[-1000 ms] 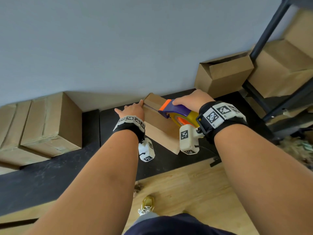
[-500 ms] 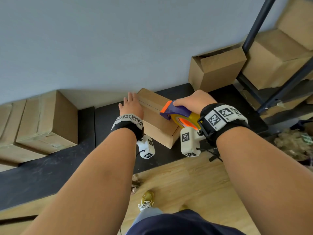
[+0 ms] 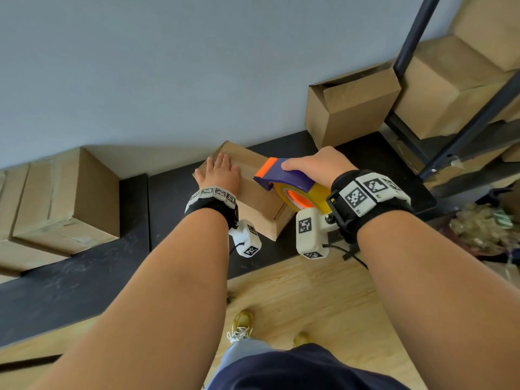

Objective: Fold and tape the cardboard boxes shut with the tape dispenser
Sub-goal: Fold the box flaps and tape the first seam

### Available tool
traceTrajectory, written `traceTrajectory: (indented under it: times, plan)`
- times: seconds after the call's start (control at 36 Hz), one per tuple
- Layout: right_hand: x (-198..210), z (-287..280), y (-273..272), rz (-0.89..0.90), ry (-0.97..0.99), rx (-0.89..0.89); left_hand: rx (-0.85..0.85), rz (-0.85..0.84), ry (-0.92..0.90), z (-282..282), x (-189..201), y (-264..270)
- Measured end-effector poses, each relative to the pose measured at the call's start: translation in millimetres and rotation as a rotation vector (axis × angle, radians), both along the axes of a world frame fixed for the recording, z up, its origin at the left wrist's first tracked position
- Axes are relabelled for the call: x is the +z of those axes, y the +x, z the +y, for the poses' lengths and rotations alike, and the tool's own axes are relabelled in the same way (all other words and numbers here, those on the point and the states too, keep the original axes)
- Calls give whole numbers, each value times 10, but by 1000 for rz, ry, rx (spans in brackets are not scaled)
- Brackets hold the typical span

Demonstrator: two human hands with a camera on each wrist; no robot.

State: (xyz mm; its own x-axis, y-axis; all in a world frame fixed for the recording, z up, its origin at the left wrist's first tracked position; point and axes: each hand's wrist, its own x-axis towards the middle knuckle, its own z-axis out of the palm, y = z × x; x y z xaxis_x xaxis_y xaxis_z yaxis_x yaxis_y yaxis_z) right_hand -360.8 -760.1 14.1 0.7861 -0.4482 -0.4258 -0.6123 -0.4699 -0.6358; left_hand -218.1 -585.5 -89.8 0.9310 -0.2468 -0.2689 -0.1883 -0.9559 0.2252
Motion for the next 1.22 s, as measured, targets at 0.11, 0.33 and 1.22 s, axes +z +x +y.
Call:
traceTrajectory:
  times: [0.11, 0.33, 1.22]
  plan:
    - [-12, -114, -119, 58, -11, -1, -6, -7, 4, 20, -1, 27]
    - [-120, -327, -403, 118, -23, -45, -12, -57, 13, -9, -28, -17]
    - [-298, -241, -405, 30, 56, -82, -402, -230, 84, -197, -76, -982]
